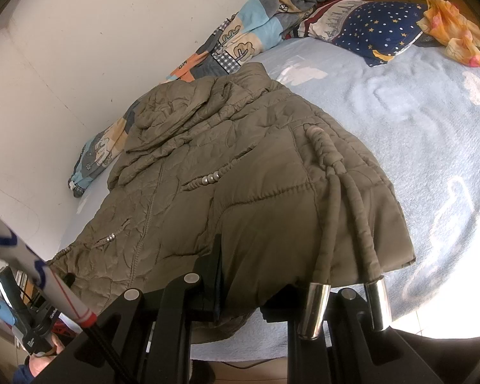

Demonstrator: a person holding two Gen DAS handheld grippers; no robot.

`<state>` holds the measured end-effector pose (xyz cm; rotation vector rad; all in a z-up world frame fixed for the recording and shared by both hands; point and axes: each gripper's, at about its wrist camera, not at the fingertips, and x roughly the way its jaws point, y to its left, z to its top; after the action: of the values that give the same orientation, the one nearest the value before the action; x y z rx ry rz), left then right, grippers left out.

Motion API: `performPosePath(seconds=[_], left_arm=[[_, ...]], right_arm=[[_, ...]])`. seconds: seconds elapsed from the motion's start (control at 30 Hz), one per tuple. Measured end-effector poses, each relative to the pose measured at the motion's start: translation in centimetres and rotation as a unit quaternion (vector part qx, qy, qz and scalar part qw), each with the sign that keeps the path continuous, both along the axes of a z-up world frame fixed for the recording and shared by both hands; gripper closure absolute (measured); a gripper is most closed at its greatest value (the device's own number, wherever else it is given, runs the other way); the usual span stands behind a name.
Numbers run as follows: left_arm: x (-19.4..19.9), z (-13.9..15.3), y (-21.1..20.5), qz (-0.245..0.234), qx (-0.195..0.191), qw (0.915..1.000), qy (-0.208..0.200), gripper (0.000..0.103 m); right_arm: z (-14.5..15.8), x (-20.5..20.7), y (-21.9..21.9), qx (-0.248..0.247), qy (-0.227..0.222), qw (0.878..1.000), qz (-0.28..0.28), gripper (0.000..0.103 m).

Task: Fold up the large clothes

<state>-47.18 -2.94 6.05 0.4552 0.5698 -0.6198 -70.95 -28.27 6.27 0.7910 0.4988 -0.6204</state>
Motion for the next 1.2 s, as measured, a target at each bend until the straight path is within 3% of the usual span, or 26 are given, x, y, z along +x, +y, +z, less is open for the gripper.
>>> performPosePath(seconds=[0.27,0.7,0.87,1.03,1.2], left_arm=[[0.5,2.1,0.0,-0.002,-0.024,0.9997,0.006,0.072],[3.9,10.4,-2.1,-0.027,-0.077,0.9965,-0.017,0.071],[7.1,14.8,-5.0,-0.045,-0.094,0.9944,-0.012,0.068],[11.8,17.4,-9.1,-0.051,-0.099,0.9938,-0.011,0.059],[15.8,18.1,-14.0,-0.046,-0.085,0.994,-0.051,0.058]], right_arm=[[1.1,0.1,-0.1,-0.007,-0.01,1.0,0.005,0.085],[9.2,1.5,-2.2,-0.071,-0.039,0.996,0.034,0.085],[13.6,3.9,-3.7,-0.112,-0.043,0.992,0.043,0.085],[16.5,7.9,-5.7,-0.17,-0.014,0.984,0.052,0.085],[17.3,11.2,-11.0,-0.126,-0.049,0.99,0.044,0.085]])
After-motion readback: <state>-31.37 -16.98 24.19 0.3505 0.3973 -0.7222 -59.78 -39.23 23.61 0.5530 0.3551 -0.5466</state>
